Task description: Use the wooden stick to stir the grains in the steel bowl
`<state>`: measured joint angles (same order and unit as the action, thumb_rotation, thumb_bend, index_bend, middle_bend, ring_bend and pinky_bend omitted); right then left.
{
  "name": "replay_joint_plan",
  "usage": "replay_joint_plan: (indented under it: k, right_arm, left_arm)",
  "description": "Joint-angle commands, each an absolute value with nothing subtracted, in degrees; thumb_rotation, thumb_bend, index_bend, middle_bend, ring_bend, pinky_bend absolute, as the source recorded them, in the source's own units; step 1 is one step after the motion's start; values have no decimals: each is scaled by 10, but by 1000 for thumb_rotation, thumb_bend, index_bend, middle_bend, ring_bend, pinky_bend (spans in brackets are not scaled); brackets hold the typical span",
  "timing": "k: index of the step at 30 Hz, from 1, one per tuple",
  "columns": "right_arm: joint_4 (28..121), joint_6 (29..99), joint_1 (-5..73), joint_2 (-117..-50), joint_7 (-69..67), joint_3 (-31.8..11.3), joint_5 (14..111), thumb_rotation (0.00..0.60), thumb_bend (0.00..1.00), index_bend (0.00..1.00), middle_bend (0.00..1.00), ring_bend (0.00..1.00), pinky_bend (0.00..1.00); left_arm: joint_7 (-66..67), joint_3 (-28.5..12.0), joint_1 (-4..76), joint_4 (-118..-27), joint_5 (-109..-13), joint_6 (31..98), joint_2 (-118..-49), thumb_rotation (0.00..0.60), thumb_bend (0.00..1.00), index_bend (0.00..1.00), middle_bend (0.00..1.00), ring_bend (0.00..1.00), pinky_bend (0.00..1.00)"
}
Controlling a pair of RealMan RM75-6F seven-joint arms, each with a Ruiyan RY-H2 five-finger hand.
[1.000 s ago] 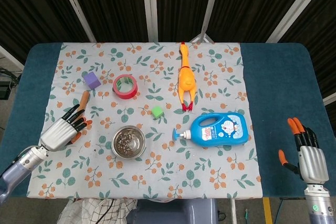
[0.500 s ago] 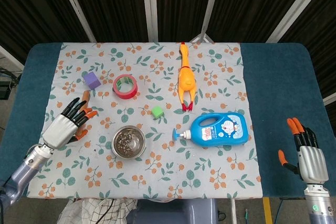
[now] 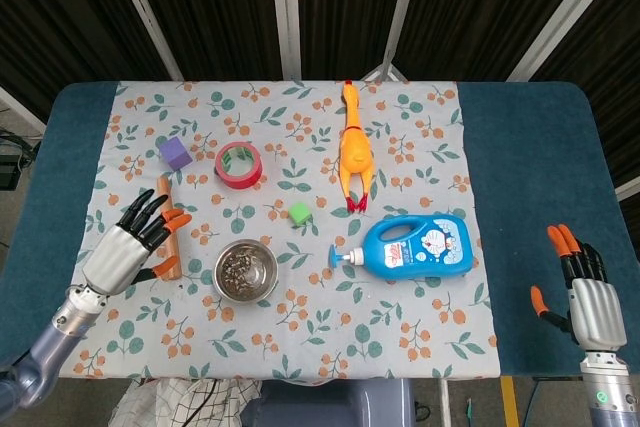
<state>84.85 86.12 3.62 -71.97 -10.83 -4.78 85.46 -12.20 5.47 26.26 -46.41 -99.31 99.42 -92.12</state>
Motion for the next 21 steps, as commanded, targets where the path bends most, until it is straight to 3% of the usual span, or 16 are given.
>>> replay_joint_plan:
  k: [1,5,10,13,21]
  right_arm:
    - [848,861,36,-720,-108,-47,856,600,448,0,0,0,0]
    - [847,860,37,-720,-107,-46,858,600,448,0,0,0,0]
    - [845,856,39,-720,-97,-43,861,600,449,0,0,0,0]
    - [845,857,40,-720,-93,-43,863,600,448,0,0,0,0]
    - [836,868,39,-725,-73,-41,874,600,416,0,0,0,0]
  left_arm:
    - [-97,53,247,-513,-985,990,-892,600,273,180,193,67,0]
    - [-57,59,219,-595,-964,972,-853,600,172,117,102,33,0]
    - [18,75,173,-731,-929,953,-792,600,140,86,47,1,0]
    - [34,75,151,-767,-918,963,-774,600,101,72,4,0,0]
    - [17,56,100,-814,-872,984,-737,600,95,46,0,0,0]
